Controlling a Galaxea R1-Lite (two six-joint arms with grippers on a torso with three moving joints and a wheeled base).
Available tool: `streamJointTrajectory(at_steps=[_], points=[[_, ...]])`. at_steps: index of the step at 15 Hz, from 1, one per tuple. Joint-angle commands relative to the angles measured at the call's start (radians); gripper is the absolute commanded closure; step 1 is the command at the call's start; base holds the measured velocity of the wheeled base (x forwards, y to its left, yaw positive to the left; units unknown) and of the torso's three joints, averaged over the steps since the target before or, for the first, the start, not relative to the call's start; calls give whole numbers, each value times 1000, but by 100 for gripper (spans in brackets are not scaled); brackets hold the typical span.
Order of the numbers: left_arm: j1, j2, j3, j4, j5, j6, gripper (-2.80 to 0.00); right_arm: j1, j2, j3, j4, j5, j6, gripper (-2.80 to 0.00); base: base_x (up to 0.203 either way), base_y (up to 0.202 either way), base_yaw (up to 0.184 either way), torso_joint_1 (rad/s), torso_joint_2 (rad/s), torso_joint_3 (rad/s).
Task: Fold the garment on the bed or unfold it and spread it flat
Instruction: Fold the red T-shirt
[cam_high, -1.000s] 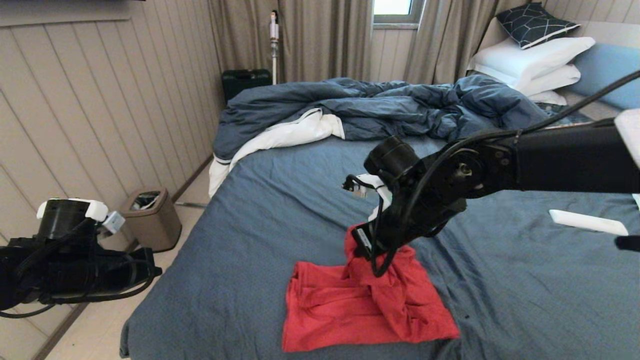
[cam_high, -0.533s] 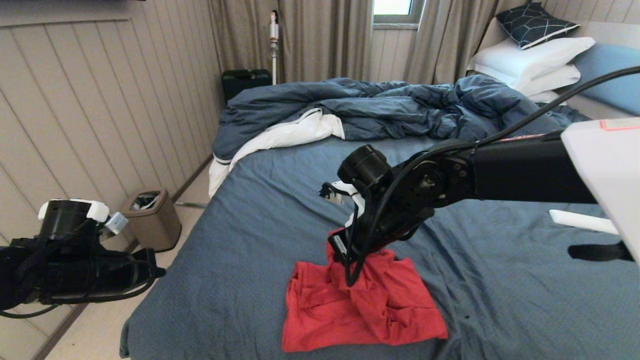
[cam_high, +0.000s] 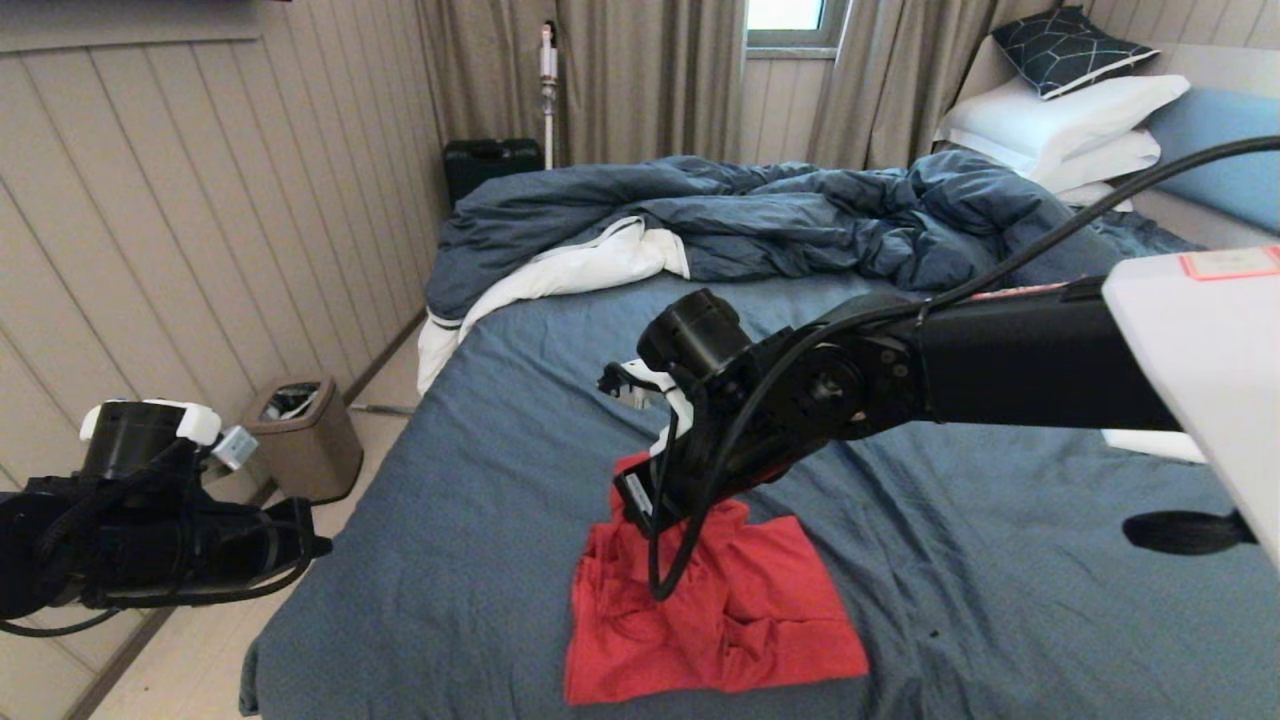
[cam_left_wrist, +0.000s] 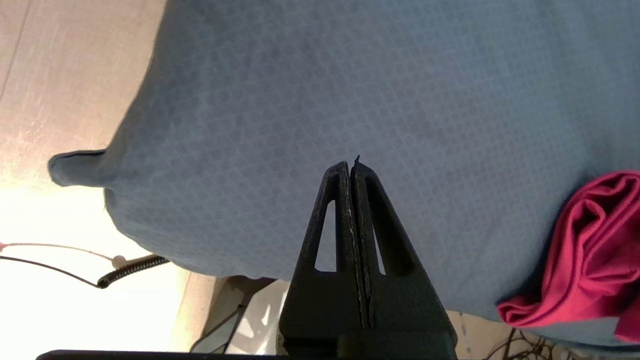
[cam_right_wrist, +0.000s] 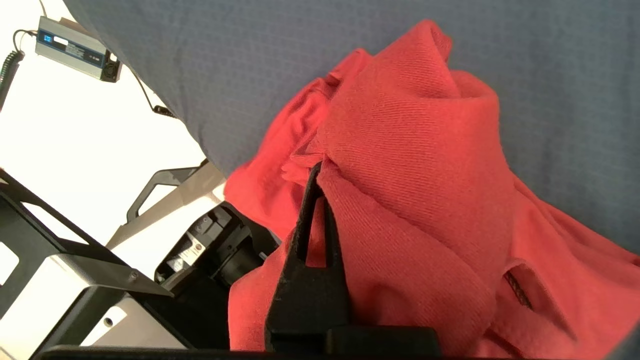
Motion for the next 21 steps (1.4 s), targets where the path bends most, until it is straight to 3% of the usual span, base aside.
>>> streamJointTrajectory(at_steps=[1,11,12,21], points=[[1,5,-1,-2,-1,-2,0,2,18,1,5,-1,3,0,0,0,0,0,0,0],[-2,5,4,-2,-1,-2,0,1,9,3,5,-3,3,0,0,0,0,0,0,0],[-2,5,3,-2,-1,-2,0,2,15,10,11,-5,-2,-280,0,0,0,0,0,0],[-2,6,2,-2,-1,-2,0,2,-45,15,4,5,4,-280,0,0,0,0,0,0]])
